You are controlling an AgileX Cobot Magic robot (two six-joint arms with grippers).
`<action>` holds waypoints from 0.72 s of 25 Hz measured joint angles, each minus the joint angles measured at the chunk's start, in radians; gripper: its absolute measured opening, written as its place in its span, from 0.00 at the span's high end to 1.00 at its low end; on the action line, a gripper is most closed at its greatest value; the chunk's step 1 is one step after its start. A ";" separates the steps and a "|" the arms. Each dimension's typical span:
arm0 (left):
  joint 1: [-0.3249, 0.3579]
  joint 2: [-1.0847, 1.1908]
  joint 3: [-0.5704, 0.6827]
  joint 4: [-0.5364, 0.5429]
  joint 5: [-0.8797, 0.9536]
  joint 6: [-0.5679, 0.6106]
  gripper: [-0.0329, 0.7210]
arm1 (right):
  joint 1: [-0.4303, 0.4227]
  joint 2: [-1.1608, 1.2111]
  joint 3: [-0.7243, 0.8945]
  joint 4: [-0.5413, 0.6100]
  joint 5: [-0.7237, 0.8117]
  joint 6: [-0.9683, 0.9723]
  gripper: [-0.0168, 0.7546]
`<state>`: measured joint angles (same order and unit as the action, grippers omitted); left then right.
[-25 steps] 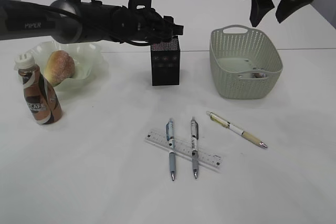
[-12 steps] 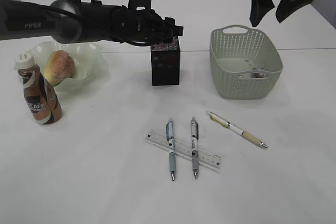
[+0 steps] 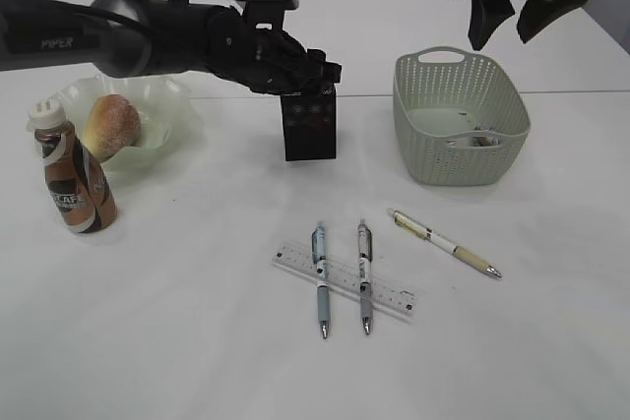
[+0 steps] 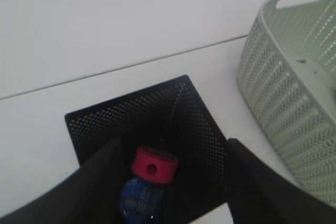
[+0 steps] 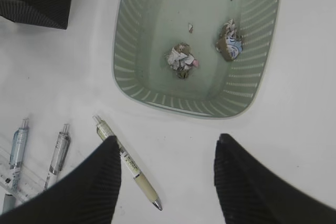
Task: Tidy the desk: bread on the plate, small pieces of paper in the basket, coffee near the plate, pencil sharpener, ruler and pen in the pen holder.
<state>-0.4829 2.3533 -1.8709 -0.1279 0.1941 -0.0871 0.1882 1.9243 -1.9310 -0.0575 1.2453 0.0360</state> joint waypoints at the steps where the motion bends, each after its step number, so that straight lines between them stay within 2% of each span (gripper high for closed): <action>1: 0.000 -0.010 0.000 0.007 0.030 0.000 0.35 | 0.000 0.000 0.000 0.000 0.000 0.000 0.44; 10: 0.027 -0.208 0.000 0.055 0.331 0.002 0.36 | 0.000 0.000 0.000 0.006 0.000 0.000 0.44; 18: 0.029 -0.355 -0.002 0.138 0.896 0.002 0.40 | 0.000 -0.054 0.000 0.051 0.000 -0.004 0.44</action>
<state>-0.4537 1.9980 -1.8726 0.0106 1.0899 -0.0855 0.1882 1.8707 -1.9310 -0.0063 1.2453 0.0324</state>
